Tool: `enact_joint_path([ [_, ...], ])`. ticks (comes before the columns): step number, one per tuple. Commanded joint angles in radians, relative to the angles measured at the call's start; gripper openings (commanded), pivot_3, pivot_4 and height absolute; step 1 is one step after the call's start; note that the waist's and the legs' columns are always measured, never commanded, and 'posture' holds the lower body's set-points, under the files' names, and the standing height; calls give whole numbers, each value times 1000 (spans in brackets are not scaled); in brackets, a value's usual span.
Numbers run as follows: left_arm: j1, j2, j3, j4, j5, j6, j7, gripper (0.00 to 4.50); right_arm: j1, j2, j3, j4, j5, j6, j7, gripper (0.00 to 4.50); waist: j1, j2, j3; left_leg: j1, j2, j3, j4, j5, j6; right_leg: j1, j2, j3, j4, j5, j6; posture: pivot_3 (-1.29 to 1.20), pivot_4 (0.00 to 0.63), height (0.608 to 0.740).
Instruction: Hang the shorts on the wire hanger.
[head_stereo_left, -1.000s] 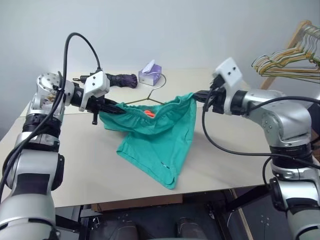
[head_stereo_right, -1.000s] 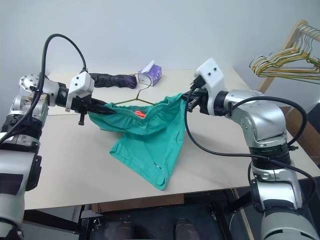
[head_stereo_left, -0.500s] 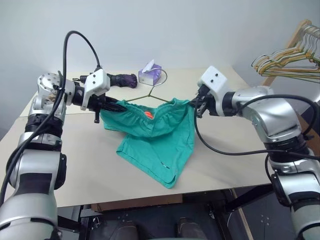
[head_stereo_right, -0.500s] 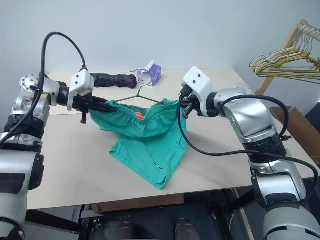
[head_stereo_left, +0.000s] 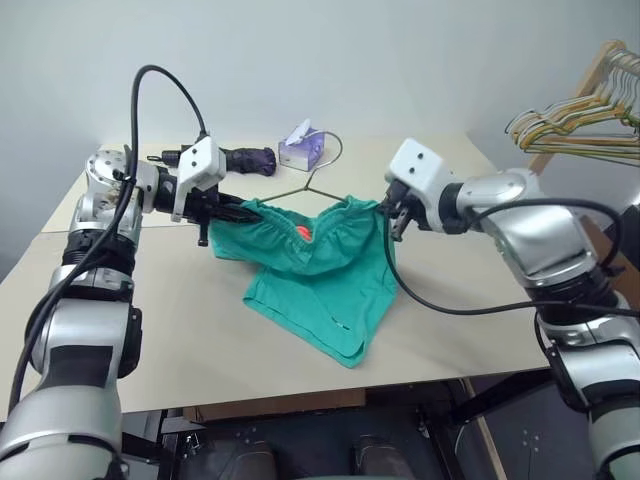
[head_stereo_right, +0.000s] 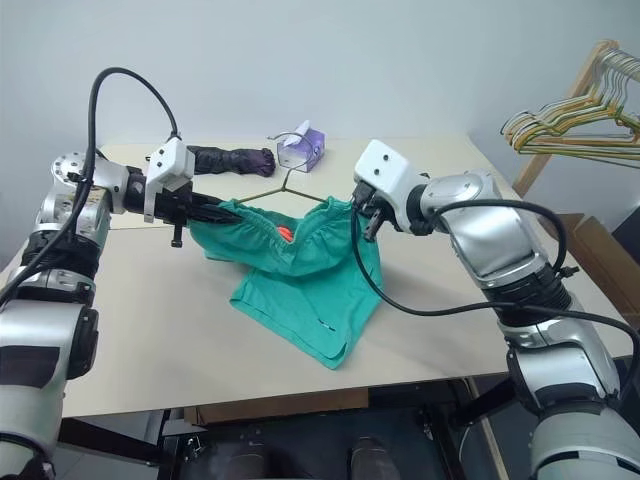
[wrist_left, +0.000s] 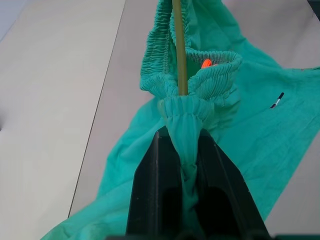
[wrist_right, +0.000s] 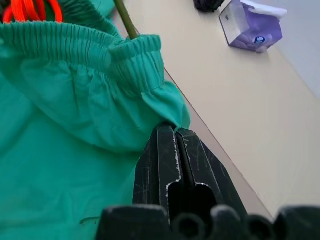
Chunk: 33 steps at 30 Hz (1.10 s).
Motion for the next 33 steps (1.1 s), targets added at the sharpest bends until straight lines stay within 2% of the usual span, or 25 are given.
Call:
enact_joint_path([
  [1, -32, 13, 28, -29, -13, -17, 2, 75, -1, -44, -29, -29, -12, -105, 74, 603, 0, 0, 0, 0, 0, 0, 0, 0, 0, 0, 0, 0, 0, 0, 0, 9, 0, 740],
  [7, -25, 23, 19, -28, -1, -44, -12, 75, 12, -57, -38, 1, -43, -203, 118, 2416, 0, 0, 0, 1, 0, 0, 0, 0, 0, 1, 0, 0, 0, 0, 0, 7, 0, 740],
  [13, -18, 28, 21, -33, -11, -49, -40, 75, 6, -40, -74, 86, -13, -276, 196, 2416, 1, 0, 0, 0, 0, 0, 0, 0, 0, 1, 0, 0, 0, 0, 0, 9, 0, 740],
  [17, -13, 29, 27, -56, -24, -39, -64, 75, -18, -23, -86, 157, 35, -292, 303, 2416, 1, 0, 0, 1, 0, 0, 0, 0, 0, 1, 0, 0, 0, 0, 0, 15, 0, 740],
  [23, 14, 59, -5, -158, -107, 17, -75, 75, -53, 18, -76, 224, 47, -258, 360, 2416, -2, 0, 0, 1, 0, 0, 0, 0, 0, 1, 0, 0, 0, 0, 0, 25, 0, 740],
  [28, 31, 78, -26, -208, -123, 38, -75, 75, -82, 49, -97, 255, 97, -196, 410, 2416, 2, 0, 0, 1, 0, 0, 0, 0, 0, 1, 0, 0, 0, 0, 0, 32, 0, 740],
  [31, 34, 84, -36, -209, -111, 33, -75, 75, -77, 48, -101, 255, 110, -173, 425, 1891, 5, 0, 0, 0, 0, 0, 0, 0, 0, 1, 0, 0, 0, 0, 0, 33, 0, 740],
  [33, 35, 87, -39, -208, -121, 41, -75, 75, -68, 47, -103, 248, 108, -164, 426, 1268, 5, 0, 0, 1, 0, 0, 0, 0, 0, 1, 0, 0, 0, 0, 0, 30, 0, 740],
])
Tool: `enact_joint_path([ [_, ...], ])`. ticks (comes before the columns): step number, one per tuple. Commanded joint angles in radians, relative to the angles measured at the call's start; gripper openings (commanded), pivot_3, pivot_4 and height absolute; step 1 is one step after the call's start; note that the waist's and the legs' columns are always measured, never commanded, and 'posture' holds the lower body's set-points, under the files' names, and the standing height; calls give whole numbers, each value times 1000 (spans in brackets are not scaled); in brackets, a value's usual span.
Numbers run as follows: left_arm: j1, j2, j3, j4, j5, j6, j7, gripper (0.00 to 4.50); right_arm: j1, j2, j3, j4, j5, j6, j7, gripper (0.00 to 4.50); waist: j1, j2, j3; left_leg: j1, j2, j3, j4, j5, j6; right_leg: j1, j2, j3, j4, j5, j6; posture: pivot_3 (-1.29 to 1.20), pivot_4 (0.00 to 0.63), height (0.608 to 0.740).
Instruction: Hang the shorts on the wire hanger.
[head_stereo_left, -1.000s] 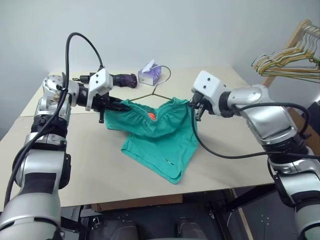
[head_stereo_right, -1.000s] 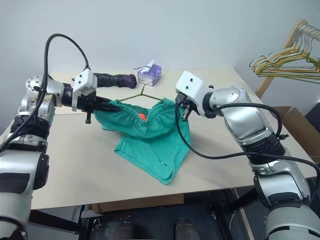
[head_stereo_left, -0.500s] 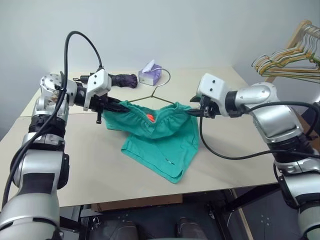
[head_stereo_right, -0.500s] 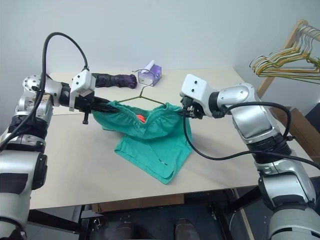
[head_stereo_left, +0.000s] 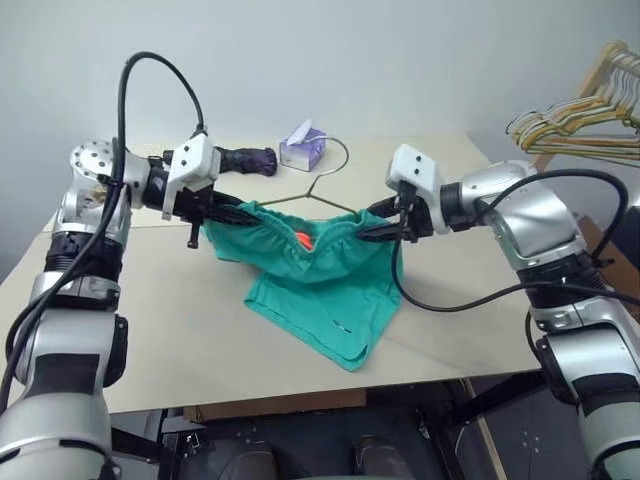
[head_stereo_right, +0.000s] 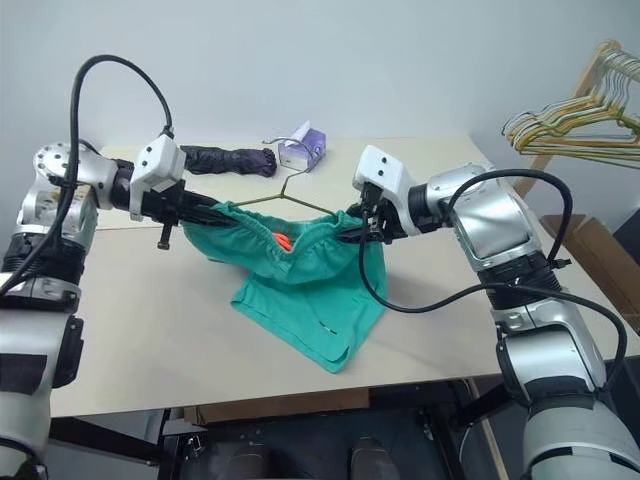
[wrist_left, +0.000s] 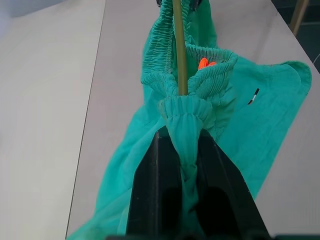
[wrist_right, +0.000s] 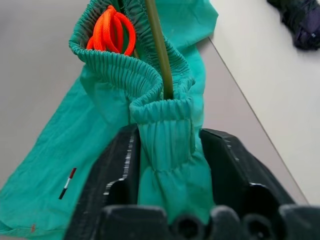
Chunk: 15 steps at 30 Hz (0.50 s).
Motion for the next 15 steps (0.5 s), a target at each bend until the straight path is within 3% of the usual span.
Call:
enact_joint_path([
  [1, -15, 15, 5, -28, -34, 17, -4, 75, -12, -7, -39, -25, 18, 19, 9, 863, -1, 0, 0, 0, 0, 0, 0, 0, 0, 0, 0, 0, 0, 0, 0, 28, 0, 740],
  [3, -15, 21, -7, -28, -58, 22, -4, 75, -1, -8, -38, -32, 12, 18, 7, 226, -2, 0, 0, 0, 0, 0, 0, 0, 0, 0, 0, 0, 0, 0, 0, 28, 0, 740],
  [5, -19, 18, -4, -24, -85, 28, -4, 75, 8, -7, -38, -39, 9, 21, 3, 72, -3, 0, 0, 0, 0, 0, 0, 0, 0, 0, 0, 0, 0, 0, 0, 24, 0, 740],
  [15, -75, -33, 85, 127, -66, -26, 63, 3238, 55, -2, -70, -96, 20, 81, -66, 70, -3, 0, 0, 0, 0, 0, 0, 0, 0, 0, 0, 0, 0, 0, 0, 5, 0, 740],
])
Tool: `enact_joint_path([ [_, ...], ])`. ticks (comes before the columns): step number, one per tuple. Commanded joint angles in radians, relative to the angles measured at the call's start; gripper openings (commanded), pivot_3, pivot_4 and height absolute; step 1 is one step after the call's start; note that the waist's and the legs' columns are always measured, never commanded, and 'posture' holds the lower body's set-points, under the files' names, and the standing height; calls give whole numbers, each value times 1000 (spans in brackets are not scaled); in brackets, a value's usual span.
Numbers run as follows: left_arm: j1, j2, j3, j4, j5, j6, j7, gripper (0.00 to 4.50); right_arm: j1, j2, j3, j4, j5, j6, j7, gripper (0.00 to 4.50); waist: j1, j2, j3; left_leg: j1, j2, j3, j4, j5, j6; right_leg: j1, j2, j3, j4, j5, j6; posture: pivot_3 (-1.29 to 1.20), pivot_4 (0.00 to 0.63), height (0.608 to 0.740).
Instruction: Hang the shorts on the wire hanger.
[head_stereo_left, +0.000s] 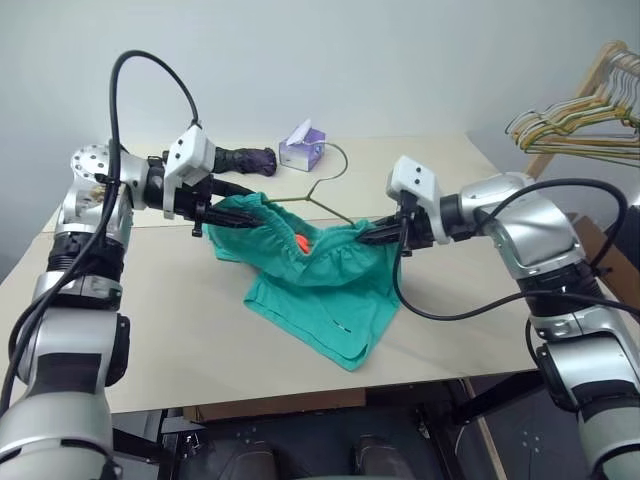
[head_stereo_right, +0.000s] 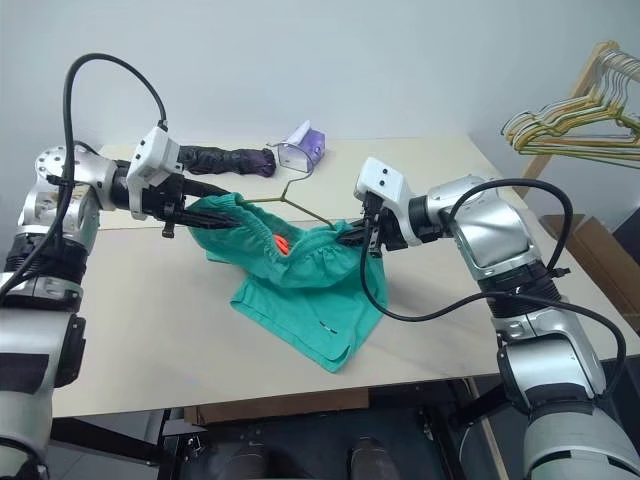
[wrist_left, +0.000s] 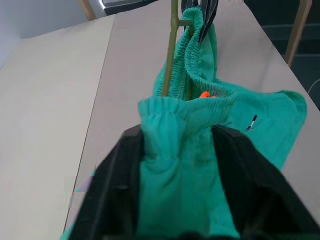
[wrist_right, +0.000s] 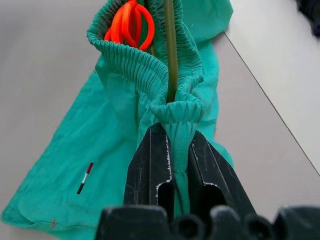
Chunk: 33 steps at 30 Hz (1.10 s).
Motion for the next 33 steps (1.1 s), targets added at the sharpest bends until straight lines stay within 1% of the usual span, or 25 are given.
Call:
enact_joint_path([
  [1, -53, 4, 55, 50, 16, -44, 50, 3594, 8, -3, -63, -43, 17, 42, -44, 70, 0, 0, 0, 0, 0, 0, 0, 0, 0, 0, 0, 0, 0, 0, 0, 3, 0, 740],
  [3, -63, 10, 75, 79, 23, -54, 71, 4273, 24, -6, -78, -60, 23, 69, -69, 69, -2, 0, 0, 0, 0, 0, 0, 0, 0, 0, 0, 0, 0, 0, 0, -3, 0, 740],
  [4, -70, 15, 91, 97, 29, -57, 108, 4500, 37, -10, -90, -72, 27, 87, -85, 69, -2, 0, 0, 0, 0, 0, 0, 0, 0, 0, 0, 0, 0, 0, 0, -11, 0, 740],
  [7, -89, 14, 142, 145, 40, -68, 258, 4500, 80, -20, -127, -114, 36, 143, -137, 69, -2, 0, 0, 0, 0, 0, 0, 0, 0, 0, 0, 0, 0, 0, 0, -18, 0, 740],
  [9, -86, 12, 178, 158, 43, -85, 346, 4500, 123, -21, -163, -159, 29, 202, -211, 69, -1, 0, 0, 0, 0, 0, 0, 0, 0, 0, 0, 0, 0, 0, 0, -22, 0, 740],
  [10, -76, 13, 195, 153, 35, -81, 357, 4500, 139, -13, -191, -181, 32, 258, -256, 69, -1, 0, 0, 0, 0, 0, 0, 0, 0, 0, 0, 0, 0, 0, 0, -25, 0, 740],
  [12, -36, 14, 222, 106, 4, -58, 328, 4500, 164, -5, -240, -230, 46, 366, -326, 69, -1, 0, 0, 0, 0, 0, 0, 0, 0, 0, -1, 0, 0, 0, 0, -37, 0, 740],
  [15, 57, 4, 252, -40, -60, 24, 287, 4500, 210, 44, -371, -323, 53, 501, -457, 69, -3, 0, 0, 0, 0, 0, 0, 0, 0, 0, -1, 0, 0, 0, 0, -53, 0, 740],
  [19, 204, -25, 277, -313, -151, 165, 316, 4500, 232, 103, -457, -417, -47, 725, -673, 69, -9, 0, 0, 0, 0, 0, 0, 0, 0, 0, -1, 0, 1, 0, 0, -78, 0, 740],
  [21, 247, -35, 279, -401, -170, 208, 342, 4500, 233, 126, -476, -452, -90, 797, -759, 69, -10, 0, 0, 0, 0, 0, 0, 0, 0, 0, -1, 0, 1, 0, 0, -81, 0, 740],
  [22, 262, -41, 280, -446, -178, 233, 364, 4500, 215, 156, -523, -449, -123, 842, -811, 69, -10, 0, 0, 0, 0, 0, 0, 0, 0, 0, -1, 0, 1, 0, 0, -82, 0, 740],
  [23, 272, -45, 281, -476, -184, 252, 379, 4500, 203, 179, -559, -444, -140, 869, -844, 69, -14, 0, 0, 0, 0, 0, 0, 0, 0, 0, -1, 0, 1, 0, 0, -85, 0, 740],
  [24, 287, -45, 282, -520, -199, 271, 381, 4500, 188, 213, -600, -428, -187, 886, -913, 69, -19, 0, -1, 0, 0, 0, 0, 0, 0, 0, -1, 0, 1, 0, 0, -92, 0, 740],
  [26, 309, -44, 290, -583, -233, 304, 379, 4500, 173, 262, -652, -415, -246, 893, -1004, 69, -27, 1, -1, 0, -1, 0, 0, 0, 0, 0, -1, 0, 1, 0, 0, -97, 0, 740],
  [29, 329, -48, 307, -634, -278, 335, 380, 4500, 137, 333, -736, -401, -309, 893, -1096, 69, -39, 3, -2, 1, -1, 0, 0, 0, 0, 0, -1, 1, 1, 0, 0, -98, 0, 740],
  [30, 336, -52, 313, -649, -299, 345, 375, 4500, 105, 361, -784, -394, -342, 893, -1141, 69, -49, 3, -2, 1, -1, 0, 0, 0, 0, 0, -1, 1, 1, 0, 0, -102, 0, 740],
  [31, 342, -55, 317, -661, -317, 356, 374, 4500, 78, 381, -818, -389, -372, 893, -1180, 69, -55, 4, -2, 1, -1, 0, 0, 0, 0, 1, -1, 1, 1, 0, 0, -104, 0, 740],
  [33, 351, -62, 319, -682, -336, 370, 382, 4500, 45, 388, -844, -376, -420, 893, -1241, 69, -65, 4, -3, 1, -1, 0, 0, 0, 0, 1, -1, 1, 2, 0, 0, -105, 0, 740],
])
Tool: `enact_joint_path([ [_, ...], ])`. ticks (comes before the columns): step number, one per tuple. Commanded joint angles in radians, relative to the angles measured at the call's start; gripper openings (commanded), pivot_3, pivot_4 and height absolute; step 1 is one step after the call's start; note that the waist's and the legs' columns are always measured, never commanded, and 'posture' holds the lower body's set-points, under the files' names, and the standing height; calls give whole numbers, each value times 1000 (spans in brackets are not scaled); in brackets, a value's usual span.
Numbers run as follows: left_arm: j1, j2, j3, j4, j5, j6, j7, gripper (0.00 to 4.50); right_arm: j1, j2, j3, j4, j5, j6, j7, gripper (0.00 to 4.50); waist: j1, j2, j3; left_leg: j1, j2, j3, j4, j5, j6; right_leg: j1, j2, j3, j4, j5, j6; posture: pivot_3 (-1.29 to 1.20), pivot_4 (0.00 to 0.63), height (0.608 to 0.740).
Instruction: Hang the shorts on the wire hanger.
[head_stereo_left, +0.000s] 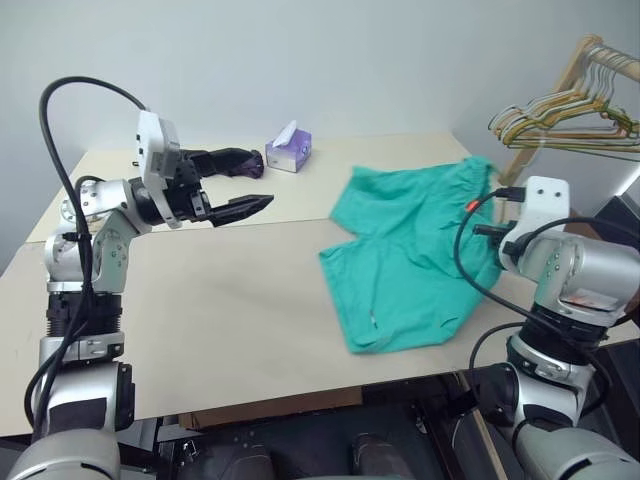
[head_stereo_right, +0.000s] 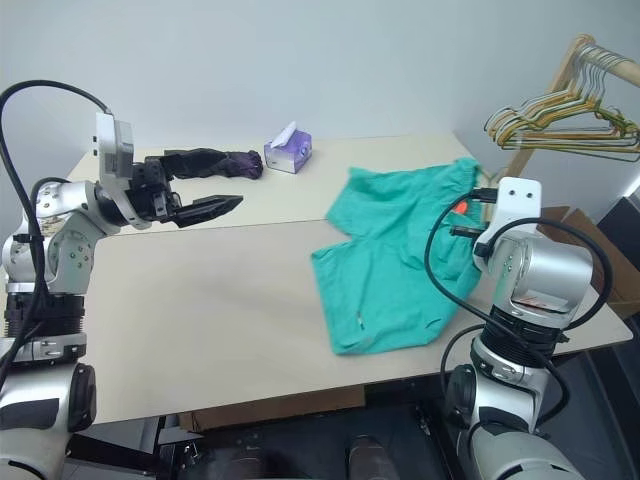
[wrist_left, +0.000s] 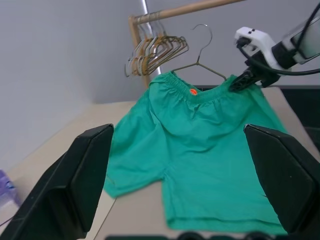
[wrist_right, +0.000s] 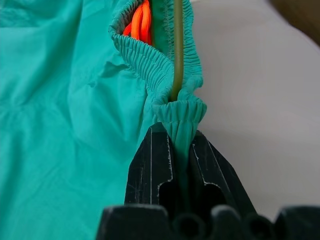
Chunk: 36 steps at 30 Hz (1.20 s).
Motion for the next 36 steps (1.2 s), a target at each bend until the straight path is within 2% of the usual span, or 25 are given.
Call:
enact_joint_path([
  [1, 4, -8, 27, -69, -52, 25, 17, 4500, -99, 1, -97, -2, -104, 5, -134, 69, -10, 0, 0, 0, 0, 0, 0, 0, 0, 0, 0, 0, 0, 0, 0, -104, 0, 740],
  [7, 30, -18, 26, -139, -84, 58, 51, 4500, -215, -38, -206, 121, -190, -81, -299, 69, -35, 1, 0, 0, 0, 0, 0, 0, 0, 1, 0, 0, -1, 0, 0, -104, 0, 740],
  [10, 51, -42, 38, -177, -119, 61, 64, 4500, -286, -89, -251, 225, -185, -168, -349, 69, -46, 6, 0, 0, -1, 0, -1, 0, 0, 1, -1, 0, -1, 0, 0, -113, 0, 740],
  [17, 80, -67, 28, -238, -131, 60, 107, 4500, -464, -219, -348, 569, -108, -400, -462, 69, -76, 13, 0, 4, -2, 0, -3, 0, 0, 4, -1, 1, -2, 0, 0, -105, 0, 740],
  [23, 101, -65, 45, -285, -170, 65, 109, 4500, -560, -329, -418, 792, -10, -541, -551, 69, -82, 16, 1, 11, -2, 1, -9, 0, 0, 8, -1, 4, -4, 0, 0, -97, 0, 740],
  [30, 112, -71, 49, -302, -201, 56, 106, 4500, -616, -482, -476, 1030, 119, -658, -622, 69, -78, 21, 3, 19, -3, 2, -15, 0, 0, 17, -2, 4, -10, 0, 0, -95, 0, 740],
  [36, 115, -96, 91, -311, -304, 73, 91, 4500, -603, -537, -501, 1143, 221, -686, -674, 69, -80, 21, 3, 19, -3, 3, -15, 0, 0, 17, -2, 5, -11, 0, 0, -98, 0, 740],
])
